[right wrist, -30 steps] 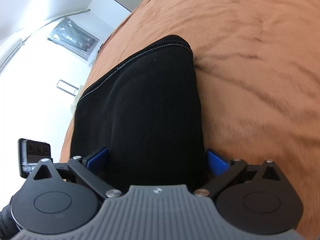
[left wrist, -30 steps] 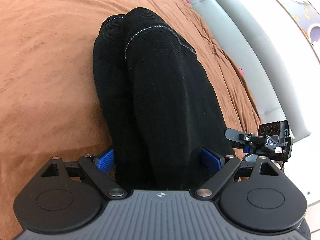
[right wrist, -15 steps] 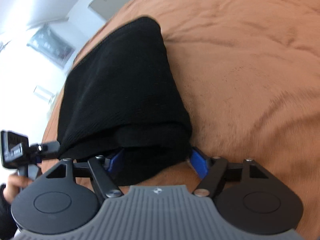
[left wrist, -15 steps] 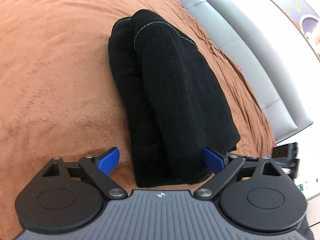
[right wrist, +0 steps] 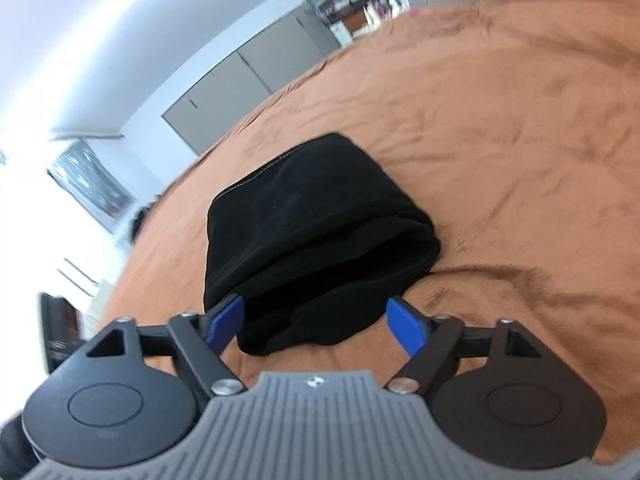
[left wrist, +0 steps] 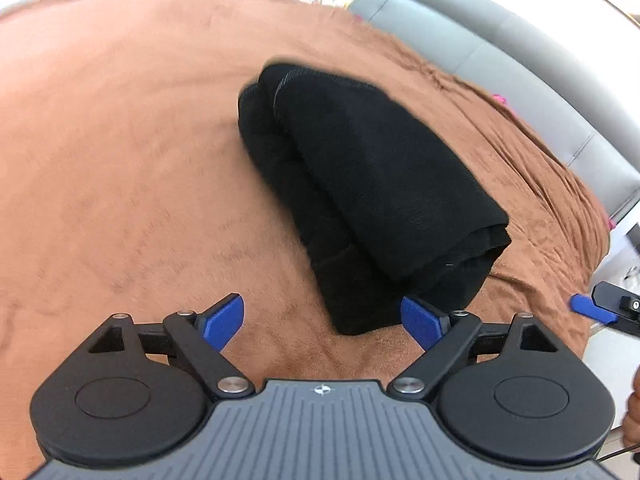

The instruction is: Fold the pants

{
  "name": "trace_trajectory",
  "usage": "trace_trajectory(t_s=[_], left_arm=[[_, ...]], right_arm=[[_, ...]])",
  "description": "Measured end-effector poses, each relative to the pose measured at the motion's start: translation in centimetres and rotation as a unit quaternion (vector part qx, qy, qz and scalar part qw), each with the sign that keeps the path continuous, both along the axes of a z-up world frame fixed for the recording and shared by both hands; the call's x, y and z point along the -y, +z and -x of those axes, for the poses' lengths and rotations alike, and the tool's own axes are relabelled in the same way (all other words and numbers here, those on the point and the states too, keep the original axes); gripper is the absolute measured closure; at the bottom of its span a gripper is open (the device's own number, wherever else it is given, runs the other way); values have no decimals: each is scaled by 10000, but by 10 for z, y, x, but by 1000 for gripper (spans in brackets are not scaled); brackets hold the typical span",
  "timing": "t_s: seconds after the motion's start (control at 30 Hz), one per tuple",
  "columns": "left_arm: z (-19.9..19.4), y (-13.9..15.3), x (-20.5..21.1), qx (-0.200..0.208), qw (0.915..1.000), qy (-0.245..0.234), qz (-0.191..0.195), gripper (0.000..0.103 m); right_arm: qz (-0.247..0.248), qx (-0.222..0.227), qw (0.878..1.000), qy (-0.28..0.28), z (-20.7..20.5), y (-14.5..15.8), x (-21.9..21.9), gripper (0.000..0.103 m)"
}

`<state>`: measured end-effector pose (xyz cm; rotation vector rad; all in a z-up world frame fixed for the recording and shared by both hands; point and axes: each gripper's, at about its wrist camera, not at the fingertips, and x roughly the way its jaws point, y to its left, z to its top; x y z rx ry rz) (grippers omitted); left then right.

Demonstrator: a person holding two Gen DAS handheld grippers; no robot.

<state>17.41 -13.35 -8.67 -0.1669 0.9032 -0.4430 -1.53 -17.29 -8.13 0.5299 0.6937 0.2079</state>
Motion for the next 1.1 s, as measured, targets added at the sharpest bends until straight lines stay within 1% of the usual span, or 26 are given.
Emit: trace_trajectory(t_s=[0.03,0.07,0.1,0.17,0.2,0.23,0.3,0.37,0.5,0.63,0.73,0.83,0.9,0.97,1.0,1.07,1.1], left_arm=[[8,7,0,111,9999,52,-92,0],[14,12,0,175,9997,97,-133,0],[19,17,0,198,9997,126,-118,0],[28,27,-4,124,9998,149,-7,0],[31,31,-4,68,9998,172,-34,0],[35,36,-2,87,9997,206,-140,0],[43,45,0,259,9984,286,-421,0],[48,53,4,411,9963,384,-646,0],[56,66,8,584,9935,640,-734,0],[66,74,15,730,9881,868,-1036,0],[72,76,20,814,9850,928,-1208,0],[78,78,25,930,9837,897,-1250,0],[82,80,27,999,9825,918,-1273,0],[85,81,28,1035,9822,939,-1257,0],[86,81,28,1047,9833,917,-1175,0],[85,79,25,870,9894,781,-867,0],[85,79,23,799,9912,774,-713,0]], right_arm=[[264,44,9996,-34,13,9,1,21],[487,79,9988,-61,14,15,-4,19],[726,113,9973,-75,18,18,-11,15],[1048,146,9944,-73,16,11,-21,10],[1166,180,9930,-75,20,16,-28,10],[1287,224,9914,-83,23,19,-37,9],[1509,299,9881,-66,27,27,-52,7],[1705,349,9847,-107,31,34,-67,5],[1929,370,9799,-351,33,47,-86,5],[2061,399,9759,-591,37,62,-92,5],[2335,542,9670,-863,43,72,-100,5],[2727,569,9532,-1176,48,81,-108,5],[2899,654,9461,-1289,54,85,-111,5],[3003,699,9424,-1297,57,88,-113,5],[3030,688,9412,-1326,58,88,-114,5],[2906,532,9466,-1292,60,88,-112,5],[2860,469,9468,-1401,63,86,-113,5]])
